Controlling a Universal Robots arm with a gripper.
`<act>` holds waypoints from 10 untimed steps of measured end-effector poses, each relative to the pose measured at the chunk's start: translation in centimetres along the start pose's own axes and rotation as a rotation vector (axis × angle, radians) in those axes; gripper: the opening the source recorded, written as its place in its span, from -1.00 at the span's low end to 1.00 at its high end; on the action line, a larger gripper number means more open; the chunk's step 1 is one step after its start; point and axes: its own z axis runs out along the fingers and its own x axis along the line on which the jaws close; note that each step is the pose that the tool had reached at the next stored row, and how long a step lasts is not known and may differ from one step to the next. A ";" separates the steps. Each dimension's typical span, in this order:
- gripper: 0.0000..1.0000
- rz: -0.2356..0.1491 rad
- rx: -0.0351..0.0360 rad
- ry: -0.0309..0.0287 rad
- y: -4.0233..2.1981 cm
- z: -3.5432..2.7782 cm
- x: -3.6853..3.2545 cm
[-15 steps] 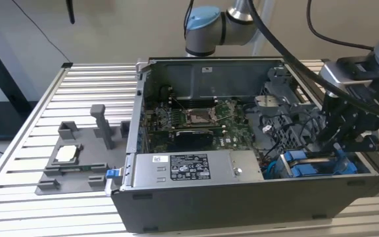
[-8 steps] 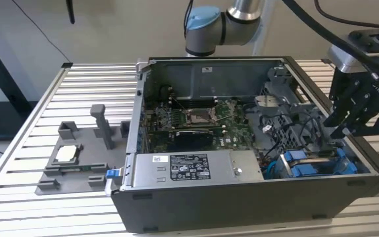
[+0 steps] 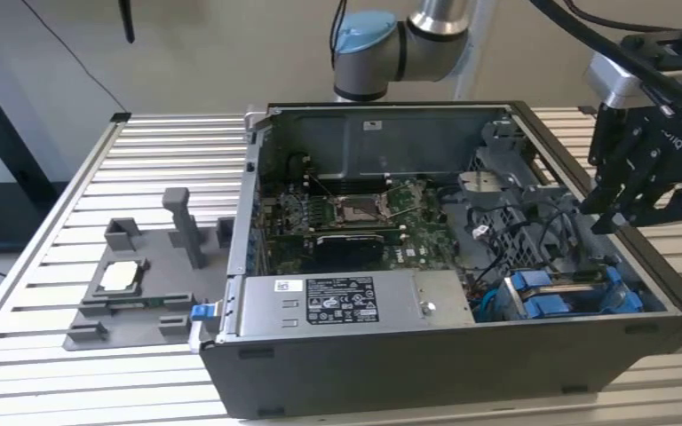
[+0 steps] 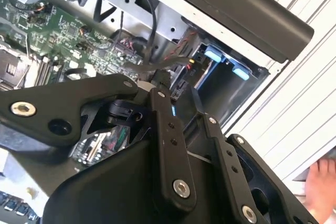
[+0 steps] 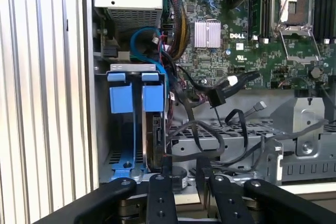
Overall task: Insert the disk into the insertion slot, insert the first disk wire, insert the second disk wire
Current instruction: 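Insert the first disk wire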
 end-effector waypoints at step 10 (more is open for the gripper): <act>-0.35 0.000 0.0002 0.0002 0.27 -0.38 -1.89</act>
